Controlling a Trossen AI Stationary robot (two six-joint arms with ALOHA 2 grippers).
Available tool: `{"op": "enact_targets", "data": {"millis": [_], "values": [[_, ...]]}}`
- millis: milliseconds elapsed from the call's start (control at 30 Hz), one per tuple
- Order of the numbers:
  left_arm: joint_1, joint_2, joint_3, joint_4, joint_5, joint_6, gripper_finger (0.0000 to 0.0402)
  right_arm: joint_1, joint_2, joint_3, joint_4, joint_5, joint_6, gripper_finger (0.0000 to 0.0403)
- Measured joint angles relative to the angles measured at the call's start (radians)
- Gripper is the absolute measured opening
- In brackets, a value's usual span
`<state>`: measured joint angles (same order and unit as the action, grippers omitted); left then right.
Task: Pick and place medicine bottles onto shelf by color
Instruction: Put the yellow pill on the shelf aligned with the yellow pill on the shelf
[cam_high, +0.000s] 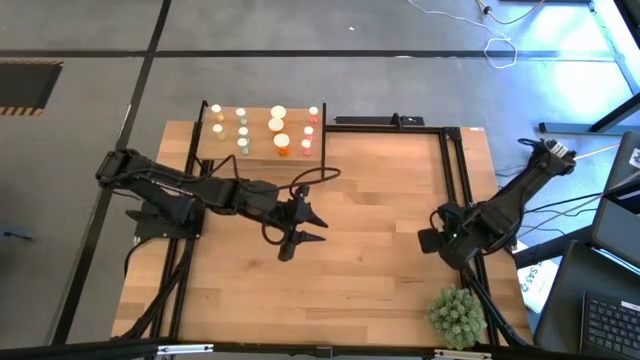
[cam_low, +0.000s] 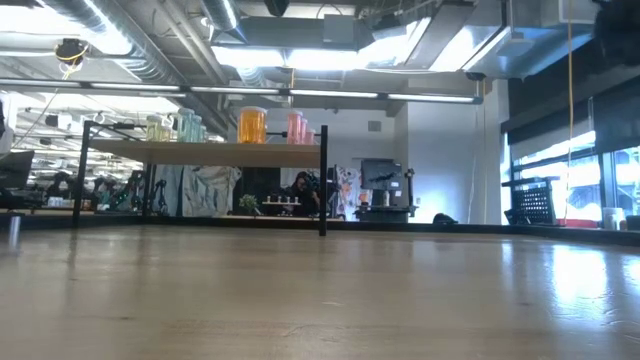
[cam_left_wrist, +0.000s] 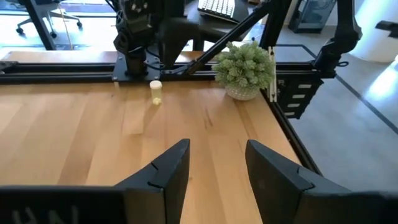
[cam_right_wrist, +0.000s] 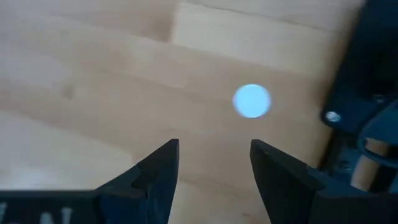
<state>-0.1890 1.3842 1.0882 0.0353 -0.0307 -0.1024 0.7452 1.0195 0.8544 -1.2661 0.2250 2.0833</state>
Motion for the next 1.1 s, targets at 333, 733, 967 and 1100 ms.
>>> {"op": "enact_targets", "data": {"millis": [333,733,967,1100], "values": [[0.000,0.000,0.000,0.002,0.000,-0.002,0.0151,-0.075,0.001,-0.135,0.021,-0.044,0.051,0.0200],[0.000,0.000,0.000,0.002,-0.001,-0.003,0.0151,-0.208,0.034,-0.156,0.060,-0.138,0.033,0.0200],[0.001,0.000,0.000,0.002,-0.001,-0.022,0.0151,-0.260,0.114,-0.156,0.088,-0.201,0.006,0.0200],[0.001,0.000,0.000,0.002,-0.001,-0.021,0.0151,-0.289,0.151,-0.156,0.109,-0.200,-0.027,0.0200]]}}
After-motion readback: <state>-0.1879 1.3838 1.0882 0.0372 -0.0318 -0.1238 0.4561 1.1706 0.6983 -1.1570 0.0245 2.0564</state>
